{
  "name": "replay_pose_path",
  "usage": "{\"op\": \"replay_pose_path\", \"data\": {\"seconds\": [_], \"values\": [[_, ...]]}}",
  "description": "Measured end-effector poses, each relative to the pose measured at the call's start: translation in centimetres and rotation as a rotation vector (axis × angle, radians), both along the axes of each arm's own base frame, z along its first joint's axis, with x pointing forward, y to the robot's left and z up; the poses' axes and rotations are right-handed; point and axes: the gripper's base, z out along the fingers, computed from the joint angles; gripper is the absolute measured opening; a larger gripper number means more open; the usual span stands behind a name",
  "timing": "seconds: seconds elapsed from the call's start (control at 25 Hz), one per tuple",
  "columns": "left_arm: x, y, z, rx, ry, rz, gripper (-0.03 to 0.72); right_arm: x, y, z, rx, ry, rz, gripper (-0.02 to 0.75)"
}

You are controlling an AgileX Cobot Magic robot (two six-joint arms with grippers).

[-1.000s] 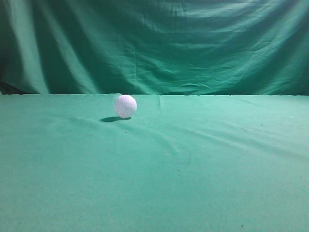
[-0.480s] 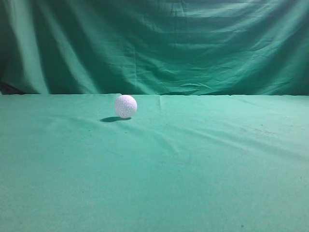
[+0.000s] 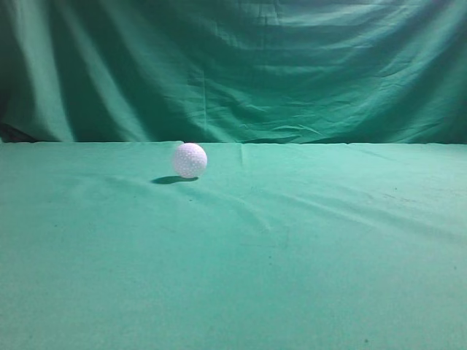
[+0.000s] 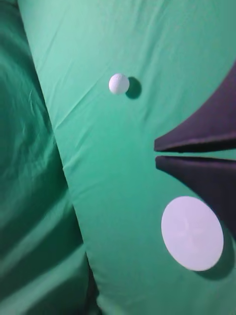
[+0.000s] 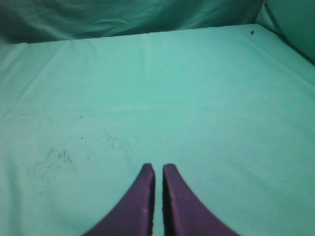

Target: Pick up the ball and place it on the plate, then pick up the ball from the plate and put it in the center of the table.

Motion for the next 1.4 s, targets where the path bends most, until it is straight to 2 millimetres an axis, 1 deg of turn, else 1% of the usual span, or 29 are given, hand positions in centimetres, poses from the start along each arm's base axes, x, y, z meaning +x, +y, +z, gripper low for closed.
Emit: {"op": "replay_pose_path", "data": {"seconds": [0.08, 0.16, 0.28, 0.4, 0.52, 0.68, 0.92, 1.08, 1.4], "values": [[-0.5, 0.4, -0.5, -0.007, -0.025, 0.058, 0.0, 0.0, 0.0, 0.0, 0.0, 0.0, 0.0, 0.05], [-0.8, 0.7, -1.7, -0.01, -0.027, 0.108, 0.0, 0.0, 0.0, 0.0, 0.0, 0.0, 0.0, 0.05], [-0.9, 1.0, -4.0, -0.024, -0.02, 0.174, 0.0, 0.0, 0.0, 0.0, 0.0, 0.0, 0.0, 0.05], [-0.2, 1.0, -6.4, -0.042, -0.024, 0.212, 0.0, 0.0, 0.0, 0.0, 0.0, 0.0, 0.0, 0.05], [0.4, 0.9, -8.0, -0.066, -0.044, 0.213, 0.0, 0.0, 0.0, 0.0, 0.0, 0.0, 0.0, 0.05], [0.7, 0.8, -10.3, -0.082, -0.002, 0.211, 0.0, 0.0, 0.0, 0.0, 0.001, 0.0, 0.0, 0.05], [0.8, 0.8, -10.6, -0.076, 0.002, 0.211, 0.0, 0.0, 0.0, 0.0, 0.001, 0.0, 0.0, 0.05], [0.6, 0.8, -11.3, -0.058, 0.076, 0.216, 0.0, 0.0, 0.0, 0.0, 0.001, 0.0, 0.0, 0.05], [0.6, 0.8, -11.3, -0.058, 0.077, 0.216, 0.0, 0.0, 0.0, 0.0, 0.001, 0.0, 0.0, 0.05]]}}
